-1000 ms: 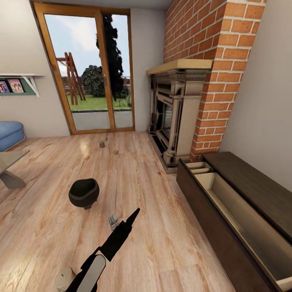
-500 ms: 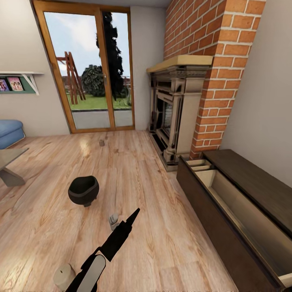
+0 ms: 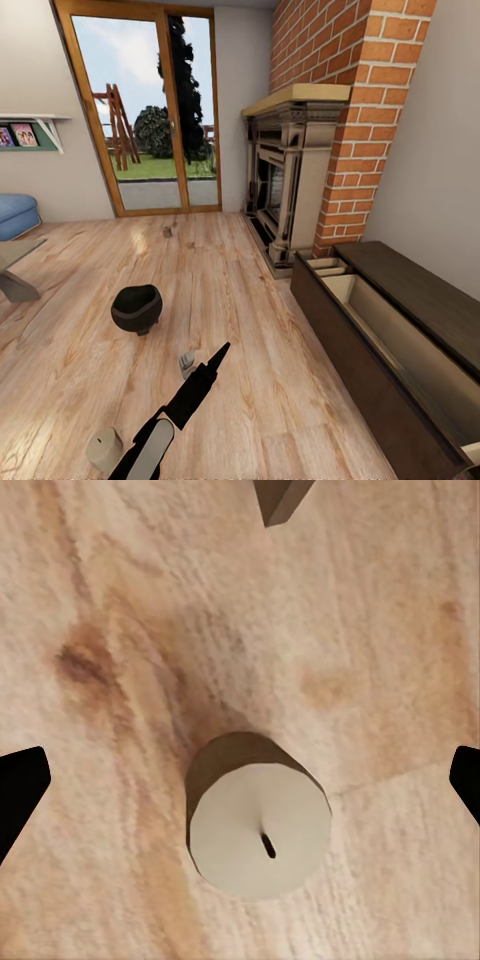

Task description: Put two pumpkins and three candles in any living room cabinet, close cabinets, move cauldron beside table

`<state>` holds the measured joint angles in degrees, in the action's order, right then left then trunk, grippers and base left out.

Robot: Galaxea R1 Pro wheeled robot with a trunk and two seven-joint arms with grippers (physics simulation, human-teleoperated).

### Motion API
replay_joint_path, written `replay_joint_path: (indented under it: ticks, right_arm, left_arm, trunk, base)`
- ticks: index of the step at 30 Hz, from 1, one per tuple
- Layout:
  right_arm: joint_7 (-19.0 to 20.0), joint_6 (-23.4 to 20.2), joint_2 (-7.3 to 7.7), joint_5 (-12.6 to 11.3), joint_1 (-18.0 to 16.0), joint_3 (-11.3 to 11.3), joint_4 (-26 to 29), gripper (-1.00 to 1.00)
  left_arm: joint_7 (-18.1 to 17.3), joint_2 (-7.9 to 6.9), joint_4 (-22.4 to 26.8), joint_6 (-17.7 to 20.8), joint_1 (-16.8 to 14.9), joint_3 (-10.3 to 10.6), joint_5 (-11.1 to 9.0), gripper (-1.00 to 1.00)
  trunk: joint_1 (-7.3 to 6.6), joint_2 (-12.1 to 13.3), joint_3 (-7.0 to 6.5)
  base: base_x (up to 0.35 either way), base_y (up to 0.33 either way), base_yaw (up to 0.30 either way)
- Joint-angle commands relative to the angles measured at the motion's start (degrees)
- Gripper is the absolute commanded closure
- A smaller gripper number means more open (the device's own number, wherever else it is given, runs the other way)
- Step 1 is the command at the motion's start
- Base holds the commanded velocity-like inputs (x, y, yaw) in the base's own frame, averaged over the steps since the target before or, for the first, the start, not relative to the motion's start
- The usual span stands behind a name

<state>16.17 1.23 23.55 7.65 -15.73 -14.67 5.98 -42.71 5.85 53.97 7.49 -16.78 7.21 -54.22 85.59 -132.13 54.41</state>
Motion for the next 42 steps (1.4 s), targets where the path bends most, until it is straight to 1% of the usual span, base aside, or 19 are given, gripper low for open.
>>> replay_joint_path:
  ticks: [1, 11, 13, 15, 16, 17, 18, 20, 22, 30, 37, 38, 39, 41, 42]
  right_arm:
    - [0.0, 0.0, 0.0, 0.0, 0.0, 0.0, 0.0, -1.0]
    - [0.0, 0.0, 0.09, -0.4, 0.0, -0.1, 0.0, -1.0]
    - [0.0, 0.0, 0.09, -0.4, 0.0, -0.1, 0.0, -1.0]
    - [0.0, 0.0, 0.09, -0.4, 0.0, -0.1, 0.0, -1.0]
    - [0.0, 0.0, 0.09, -0.4, 0.0, 0.0, 0.0, -1.0]
    - [0.0, 0.0, 0.09, -0.4, 0.0, 0.0, 0.0, -1.0]
    - [0.0, 0.0, 0.09, -0.4, 0.0, 0.0, 0.0, -1.0]
    - [0.0, 0.0, 0.09, -0.4, 0.0, 0.0, 0.0, -1.0]
    - [0.0, 0.0, 0.09, -0.4, 0.0, 0.0, 0.0, -1.0]
    - [0.0, 0.0, 0.09, -0.4, 0.0, 0.0, 0.0, -1.0]
    - [0.0, 0.0, 0.09, -0.4, 0.0, -0.1, 0.0, -1.0]
    - [0.0, 0.0, 0.09, -0.4, 0.0, -0.1, 0.0, -1.0]
    - [0.0, 0.0, 0.09, -0.4, 0.0, -0.1, 0.0, -1.0]
    - [0.0, 0.0, 0.09, -0.4, 0.0, 0.0, 0.0, -1.0]
    - [0.0, 0.0, 0.09, -0.3, 0.0, 0.0, 0.0, -1.0]
  left_arm:
    - [0.0, 0.0, 0.0, 0.0, 0.0, 0.0, 0.0, -1.0]
    - [0.1, 0.02, -0.2, -0.1, 0.0, -0.1, -0.1, -1.0]
    - [0.1, -0.01, -0.1, -0.1, 0.0, -0.2, -0.3, -1.0]
    - [0.1, -0.2, -0.1, -0.1, 0.0, -0.4, -1.6, -1.0]
    - [0.1, -0.33, -0.2, -0.2, 0.0, -0.6, -2.8, -1.0]
    - [0.1, -0.48, -0.3, -0.2, 0.0, -0.8, -4.8, -1.0]
    - [0.0, -0.55, -0.3, -0.3, 0.0, -0.9, -5.9, -1.0]
    - [-0.3, -0.67, -0.3, -0.3, 0.0, -1.0, -7.2, -1.0]
    - [-0.4, -0.77, -0.3, -0.3, 0.0, -1.1, -7.7, -1.0]
    - [0.0, -0.78, -0.3, 0.0, 0.0, -0.8, -8.0, -1.0]
    - [0.0, -1.11, 0.3, 0.1, 0.0, -1.2, -8.0, -1.0]
    - [0.0, -1.4, 0.7, 0.2, 0.0, -1.4, -8.0, -1.0]
    - [0.5, -1.75, 2.5, 0.4, -0.1, -1.7, -7.7, -1.0]
    - [1.8, -1.72, 4.5, 0.4, -0.1, -1.6, -7.5, -1.0]
    - [3.4, -1.61, 6.2, 0.4, -0.1, -1.3, -7.4, -1.0]
  trunk:
    - [0.23, -0.4, 0.18]
    - [2.42, -4.4, 1.98]
    - [2.42, -4.4, 1.98]
    - [2.42, -4.4, 1.98]
    - [2.42, -4.4, 1.98]
    - [2.42, -4.4, 1.98]
    - [2.42, -4.4, 1.98]
    - [2.42, -4.4, 1.98]
    - [2.42, -4.4, 1.98]
    - [2.42, -4.4, 1.98]
    - [2.42, -4.4, 1.98]
    - [2.42, -4.4, 1.98]
    - [2.42, -4.4, 1.98]
    - [2.42, -4.4, 1.98]
    - [2.42, -4.4, 1.98]
  base:
    - [0.0, 0.0, 0.0]
    - [0.0, 0.0, 0.0]
    - [0.0, 0.0, 0.0]
    - [0.0, 0.0, 0.0]
    - [0.0, 0.0, 0.0]
    - [0.0, 0.0, 0.0]
    - [0.0, 0.0, 0.0]
    - [0.0, 0.0, 0.0]
    - [0.0, 0.0, 0.0]
    - [0.0, 0.0, 0.0]
    - [0.0, 0.0, 0.0]
    - [0.0, 0.0, 0.0]
    - [0.0, 0.0, 0.0]
    - [0.0, 0.0, 0.0]
    - [0.0, 0.0, 0.0]
